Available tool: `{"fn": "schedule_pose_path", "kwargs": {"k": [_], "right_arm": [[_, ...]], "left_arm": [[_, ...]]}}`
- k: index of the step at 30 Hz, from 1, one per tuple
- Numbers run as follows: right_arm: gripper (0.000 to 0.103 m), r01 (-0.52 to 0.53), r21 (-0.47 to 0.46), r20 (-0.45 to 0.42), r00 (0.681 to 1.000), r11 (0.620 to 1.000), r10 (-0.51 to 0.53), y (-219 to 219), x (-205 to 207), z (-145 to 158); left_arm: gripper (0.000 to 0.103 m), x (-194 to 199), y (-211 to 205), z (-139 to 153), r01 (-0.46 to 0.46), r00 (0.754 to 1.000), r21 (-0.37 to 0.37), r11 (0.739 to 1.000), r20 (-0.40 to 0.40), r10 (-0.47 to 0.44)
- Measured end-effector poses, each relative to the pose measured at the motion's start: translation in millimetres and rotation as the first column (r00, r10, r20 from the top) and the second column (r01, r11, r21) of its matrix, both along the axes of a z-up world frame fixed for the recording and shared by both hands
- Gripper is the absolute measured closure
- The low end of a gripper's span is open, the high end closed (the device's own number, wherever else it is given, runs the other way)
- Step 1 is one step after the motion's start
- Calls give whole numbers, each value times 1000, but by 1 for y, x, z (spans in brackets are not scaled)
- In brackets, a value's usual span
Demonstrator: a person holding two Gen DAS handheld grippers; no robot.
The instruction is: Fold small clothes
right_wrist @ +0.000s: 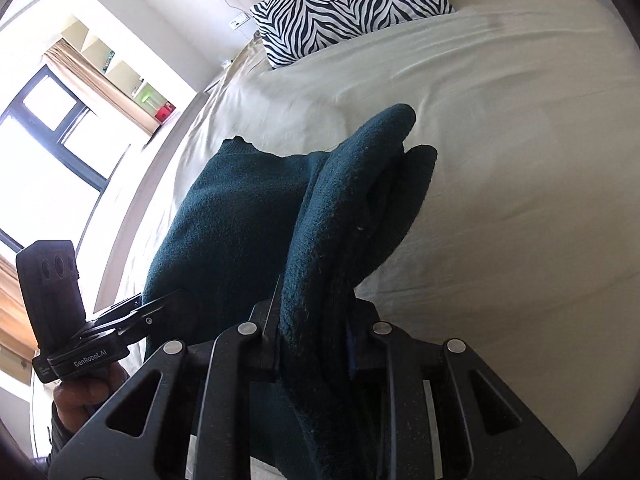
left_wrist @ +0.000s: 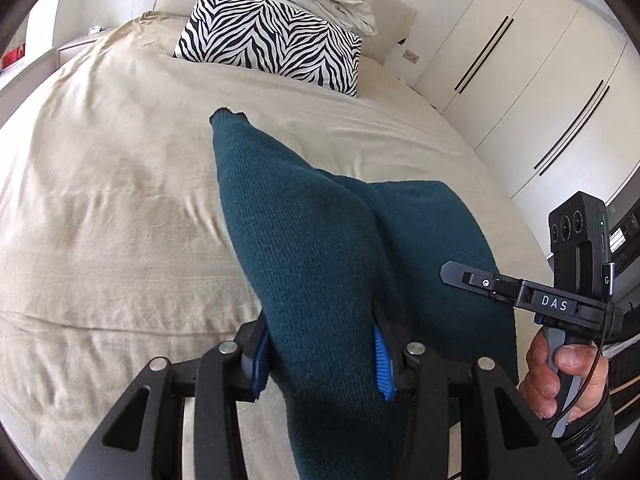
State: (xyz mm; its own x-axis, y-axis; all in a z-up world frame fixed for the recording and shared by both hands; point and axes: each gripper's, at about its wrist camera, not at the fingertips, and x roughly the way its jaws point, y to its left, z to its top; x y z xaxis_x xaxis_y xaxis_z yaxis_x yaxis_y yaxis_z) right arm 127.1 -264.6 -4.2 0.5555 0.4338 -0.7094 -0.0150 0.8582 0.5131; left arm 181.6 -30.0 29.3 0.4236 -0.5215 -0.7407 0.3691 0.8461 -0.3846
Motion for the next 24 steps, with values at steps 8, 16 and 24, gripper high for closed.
{"fn": "schedule_pose_path", "kwargs": {"k": [8,16,24], "right_arm": [[82,-55,85,-71,996,995,61,61,-21,-47],[66,78,308,-145,989,948,-35,31,-37,-117],[55,128,244,-123,987,961,-100,26,-54,-99]], "left_arm": [[58,-38,75,-49,-81,994,-16,997,-78,79],[49,-51,88,-90,-119,986,-45,992,-119,113],[41,-58,93,-88,-143,986,-60,988,-98,137]]}}
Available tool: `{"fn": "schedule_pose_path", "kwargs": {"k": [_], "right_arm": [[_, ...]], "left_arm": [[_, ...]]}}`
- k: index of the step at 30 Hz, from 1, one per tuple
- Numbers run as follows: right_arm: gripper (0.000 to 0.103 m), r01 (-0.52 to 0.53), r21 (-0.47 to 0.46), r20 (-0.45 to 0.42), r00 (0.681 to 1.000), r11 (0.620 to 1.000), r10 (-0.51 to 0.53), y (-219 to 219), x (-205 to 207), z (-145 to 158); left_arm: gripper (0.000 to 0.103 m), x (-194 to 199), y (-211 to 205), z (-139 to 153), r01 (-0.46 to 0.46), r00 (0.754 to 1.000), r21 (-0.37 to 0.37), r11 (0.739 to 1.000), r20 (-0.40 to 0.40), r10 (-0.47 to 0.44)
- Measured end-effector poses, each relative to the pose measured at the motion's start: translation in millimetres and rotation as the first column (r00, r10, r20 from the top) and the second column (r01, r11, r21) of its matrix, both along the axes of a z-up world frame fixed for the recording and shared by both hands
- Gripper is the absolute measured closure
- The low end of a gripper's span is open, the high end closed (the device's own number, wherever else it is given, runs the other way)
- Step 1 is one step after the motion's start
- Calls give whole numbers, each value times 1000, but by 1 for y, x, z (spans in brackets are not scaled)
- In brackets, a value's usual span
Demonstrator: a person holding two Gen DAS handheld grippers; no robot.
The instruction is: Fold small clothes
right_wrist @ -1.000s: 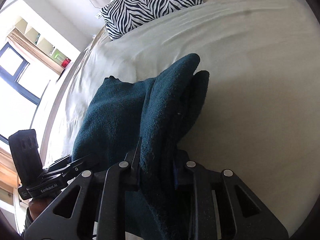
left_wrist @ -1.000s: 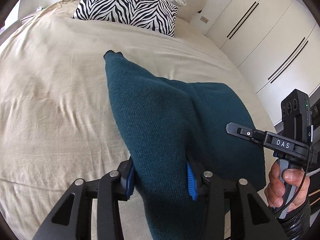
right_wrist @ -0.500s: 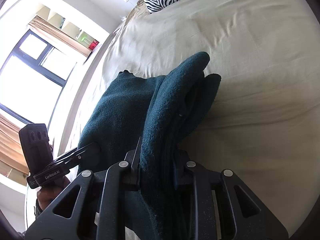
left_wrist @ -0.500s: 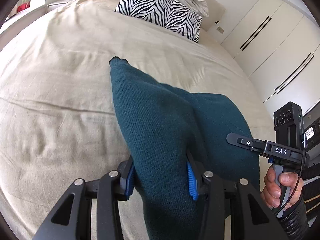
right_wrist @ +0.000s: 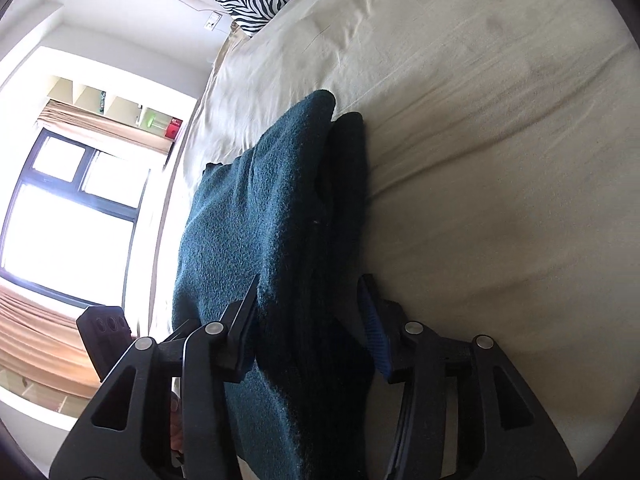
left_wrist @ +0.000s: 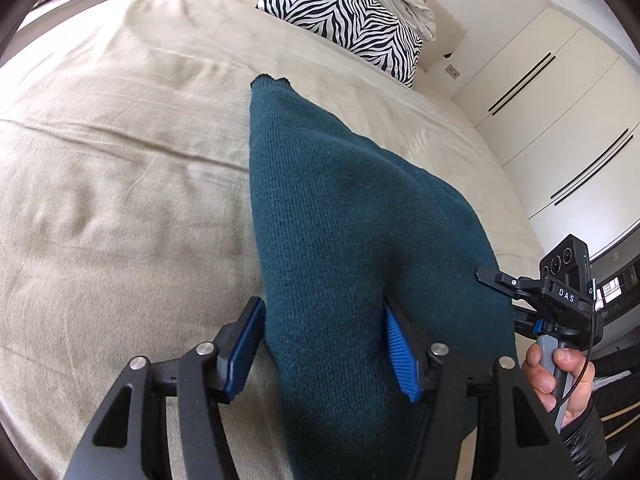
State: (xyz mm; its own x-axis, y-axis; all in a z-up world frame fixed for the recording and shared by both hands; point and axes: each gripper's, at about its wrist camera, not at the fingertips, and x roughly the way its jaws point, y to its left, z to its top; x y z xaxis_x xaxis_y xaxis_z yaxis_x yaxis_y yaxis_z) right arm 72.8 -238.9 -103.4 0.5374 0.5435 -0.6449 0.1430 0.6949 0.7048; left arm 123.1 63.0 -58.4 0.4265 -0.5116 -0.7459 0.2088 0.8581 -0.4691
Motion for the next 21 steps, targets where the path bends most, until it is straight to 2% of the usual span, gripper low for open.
{"fn": "schedule_pose_path", "kwargs": {"k": [3,5,8,9,10,11,12,14,16,18,19,21], "right_arm": [[50,53,-83,37,998,995,-50,-17,-16,17],[50,104,-200,85,992,974,-88,-19,-38,38],[50,165,-381,182,978,910,-101,-8,-60,75],[48,188,-422,219,970,887,-101,-6,-69,87],[40,218,-464,258,961,858,-104,-1,-77,99],[31,256,-506,302,947,824,-109,5,-86,110],[26,299,-538,353,929,788,-112,10,-98,121],[8,380,-566,460,882,732,-103,22,-119,142],[1,444,-563,552,830,697,-82,31,-141,162],[0,490,-553,609,789,674,-74,40,-158,181],[0,498,-552,618,783,669,-73,44,-164,190],[0,476,-545,605,793,690,-70,48,-169,205]], "left_arm": [[33,-17,1,20,-12,996,57,998,87,7],[14,-31,-1,39,-46,983,122,991,182,23],[0,-55,-8,71,-124,934,219,968,356,40],[0,-62,-11,82,-154,910,247,957,412,40],[0,-70,-15,92,-176,888,270,947,458,34],[0,-77,-18,100,-189,866,284,940,499,23],[0,-85,-21,109,-202,843,294,934,537,13],[0,-95,-28,124,-239,807,309,921,590,11],[0,-111,-29,140,-268,771,299,916,636,18],[0,-121,-29,153,-326,736,285,901,675,53],[0,-126,-27,158,-359,733,285,889,676,79],[0,-127,-23,164,-375,769,306,875,630,109]]}}
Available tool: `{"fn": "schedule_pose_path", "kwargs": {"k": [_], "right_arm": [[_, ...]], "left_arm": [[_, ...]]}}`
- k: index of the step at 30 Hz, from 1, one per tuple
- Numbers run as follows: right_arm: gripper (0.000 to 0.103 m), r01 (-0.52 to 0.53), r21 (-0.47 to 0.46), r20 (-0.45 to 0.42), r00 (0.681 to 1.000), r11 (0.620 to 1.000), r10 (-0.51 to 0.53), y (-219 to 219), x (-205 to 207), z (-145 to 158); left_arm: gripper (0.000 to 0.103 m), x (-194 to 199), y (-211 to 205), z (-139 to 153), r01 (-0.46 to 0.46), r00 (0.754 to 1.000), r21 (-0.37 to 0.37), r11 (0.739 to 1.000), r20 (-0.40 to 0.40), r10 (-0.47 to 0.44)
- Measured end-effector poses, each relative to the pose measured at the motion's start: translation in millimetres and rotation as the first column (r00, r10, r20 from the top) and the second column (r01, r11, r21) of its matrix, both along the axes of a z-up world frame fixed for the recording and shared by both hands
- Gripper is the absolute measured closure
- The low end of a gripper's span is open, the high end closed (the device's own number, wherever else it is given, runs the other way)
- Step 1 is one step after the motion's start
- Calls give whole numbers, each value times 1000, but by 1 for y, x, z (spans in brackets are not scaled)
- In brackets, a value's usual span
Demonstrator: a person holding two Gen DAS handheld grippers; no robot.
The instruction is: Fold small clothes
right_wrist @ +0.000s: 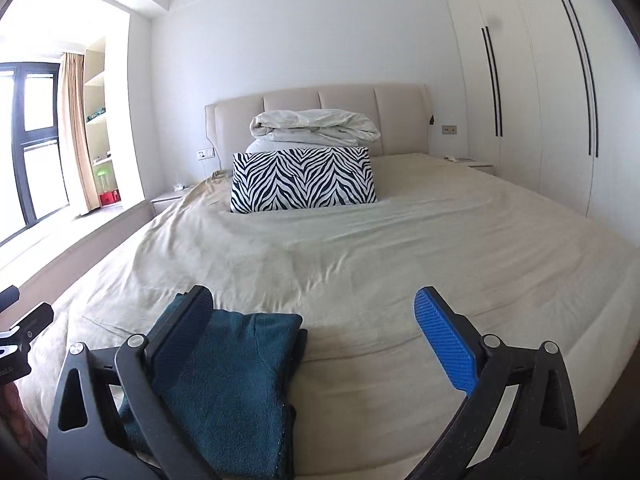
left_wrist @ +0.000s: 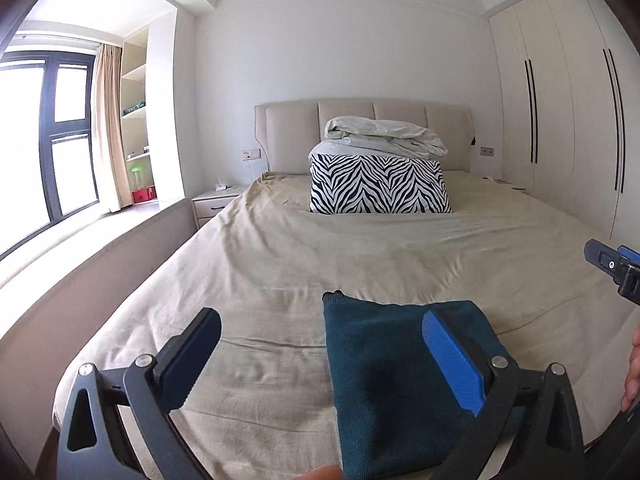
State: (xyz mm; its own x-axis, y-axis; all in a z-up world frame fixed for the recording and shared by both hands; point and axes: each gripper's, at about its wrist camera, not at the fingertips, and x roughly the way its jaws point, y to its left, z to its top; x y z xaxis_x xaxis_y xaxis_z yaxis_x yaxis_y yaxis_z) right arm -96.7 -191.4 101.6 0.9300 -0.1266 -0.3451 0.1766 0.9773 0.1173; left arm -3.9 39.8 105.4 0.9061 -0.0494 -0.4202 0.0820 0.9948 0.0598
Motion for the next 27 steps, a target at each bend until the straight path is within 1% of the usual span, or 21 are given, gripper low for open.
{"fn": "schedule_pose_path", "kwargs": {"k": [2,3,6,7,9,10,12,13,15,16,18,21,22,24,27], "right_arm": [[0,-47,63,-20,999,997,48,-1,-5,14],[0,-57,90,-45,997,994,61,1,-8,20],[0,-67,138,-175,980,988,91,6,-1,24],[0,-71,160,-212,972,985,104,8,1,23],[0,-69,194,-275,954,979,122,14,5,18],[0,-70,189,-300,946,979,126,19,8,14],[0,-53,132,-346,933,990,96,31,14,4],[0,-44,101,-363,929,994,78,36,17,-1],[0,-36,69,-395,917,997,61,42,24,-12],[0,-33,71,-411,910,997,60,42,29,-20],[0,-21,83,-438,897,996,55,42,35,-32],[0,2,81,-477,878,997,37,40,49,-51],[0,2,77,-487,873,997,36,40,51,-55],[0,3,73,-491,871,997,34,41,54,-60],[0,-7,65,-498,866,998,38,44,57,-65]], "left_arm": [[0,2,3,2,11,998,-10,1000,-62,-12],[0,2,4,2,21,996,-14,1000,-82,-22],[0,12,7,-1,-17,988,-9,1000,-155,15],[0,16,7,-4,-23,982,-18,1000,-188,19],[0,21,7,-9,-11,975,-37,999,-224,2],[0,23,6,-11,-16,971,-37,999,-238,7],[0,29,4,-18,-29,959,-28,999,-283,20],[0,32,3,-23,-25,950,-36,999,-312,13],[0,35,0,-34,9,929,-70,997,-369,-34],[0,35,-3,-40,26,920,-70,997,-387,-51],[0,33,-8,-51,26,917,-33,999,-397,-37],[0,32,-6,-61,12,912,-49,999,-409,-31],[0,32,-7,-62,13,913,-33,999,-406,-25],[0,32,-5,-61,4,922,-11,1000,-387,-8],[0,36,3,-62,-16,918,-30,999,-398,3]]}}
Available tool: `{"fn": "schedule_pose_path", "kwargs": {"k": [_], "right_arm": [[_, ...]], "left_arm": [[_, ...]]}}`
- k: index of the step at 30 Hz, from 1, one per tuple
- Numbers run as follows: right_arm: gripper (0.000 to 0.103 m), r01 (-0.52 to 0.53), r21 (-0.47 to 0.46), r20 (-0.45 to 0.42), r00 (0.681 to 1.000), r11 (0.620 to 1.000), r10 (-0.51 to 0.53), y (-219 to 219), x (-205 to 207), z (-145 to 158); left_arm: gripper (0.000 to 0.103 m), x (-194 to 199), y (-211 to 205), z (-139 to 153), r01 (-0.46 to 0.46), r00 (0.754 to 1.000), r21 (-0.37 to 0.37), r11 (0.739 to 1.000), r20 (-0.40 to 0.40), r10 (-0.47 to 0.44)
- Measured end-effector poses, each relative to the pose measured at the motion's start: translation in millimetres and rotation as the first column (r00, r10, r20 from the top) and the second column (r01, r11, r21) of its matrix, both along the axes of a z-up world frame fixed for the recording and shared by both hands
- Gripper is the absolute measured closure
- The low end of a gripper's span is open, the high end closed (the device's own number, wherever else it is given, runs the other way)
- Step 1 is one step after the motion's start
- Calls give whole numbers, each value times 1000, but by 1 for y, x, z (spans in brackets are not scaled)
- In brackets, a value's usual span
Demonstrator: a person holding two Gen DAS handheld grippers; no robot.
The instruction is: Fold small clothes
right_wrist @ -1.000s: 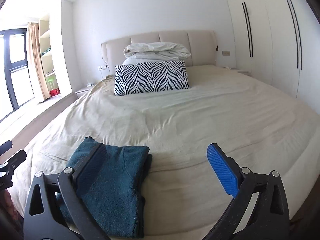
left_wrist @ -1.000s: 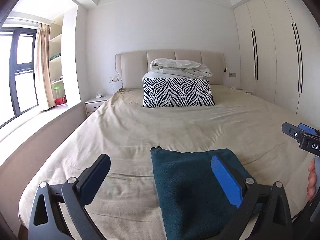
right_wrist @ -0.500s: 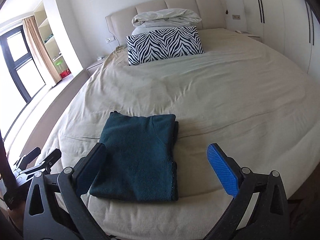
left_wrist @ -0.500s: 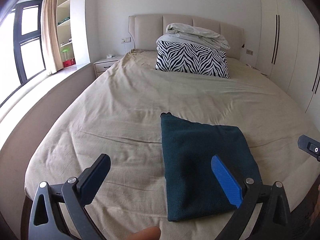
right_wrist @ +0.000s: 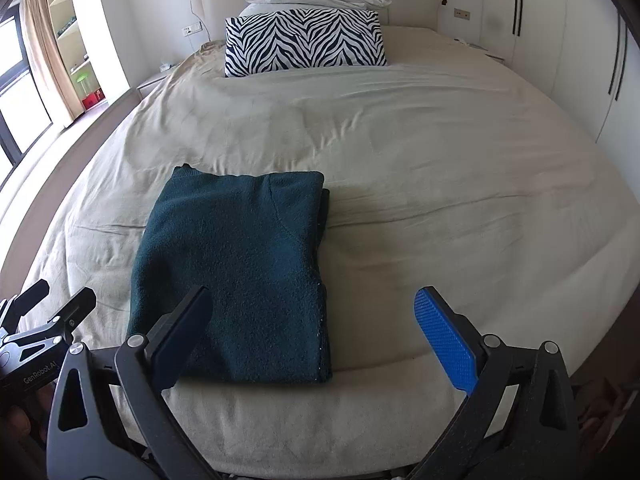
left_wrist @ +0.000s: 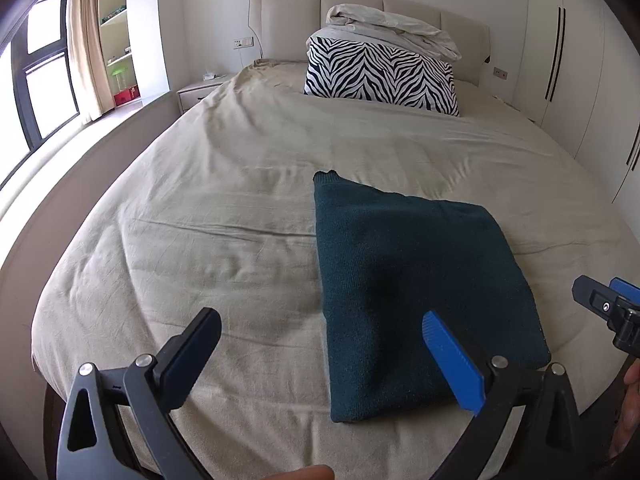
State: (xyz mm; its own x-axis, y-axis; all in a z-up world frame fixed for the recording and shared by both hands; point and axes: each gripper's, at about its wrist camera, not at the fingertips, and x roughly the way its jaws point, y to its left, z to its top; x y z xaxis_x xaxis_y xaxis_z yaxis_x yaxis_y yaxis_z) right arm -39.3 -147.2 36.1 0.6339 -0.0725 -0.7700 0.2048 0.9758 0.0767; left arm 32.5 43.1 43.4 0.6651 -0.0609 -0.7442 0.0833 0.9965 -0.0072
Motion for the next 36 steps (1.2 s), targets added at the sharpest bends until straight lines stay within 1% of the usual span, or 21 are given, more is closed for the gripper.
{"fn": "schedule_pose_path", "kwargs": {"k": [4,11,21,36], "right_arm": [[0,-15,-13,-13,1000,1000,15,5,2,-4],[0,-9,-29,-28,1000,1000,8,6,6,-10],[0,-8,-33,-40,999,999,6,5,10,-15],[0,-8,-28,-51,999,1000,6,5,9,-20]], "left_arm": [[0,4,5,-6,-14,1000,-5,1000,-19,14],[0,5,5,-15,-5,999,-24,1000,-44,4],[0,5,3,-19,-7,999,-11,1000,-49,7],[0,5,3,-20,-8,999,-12,1000,-54,8]]}}
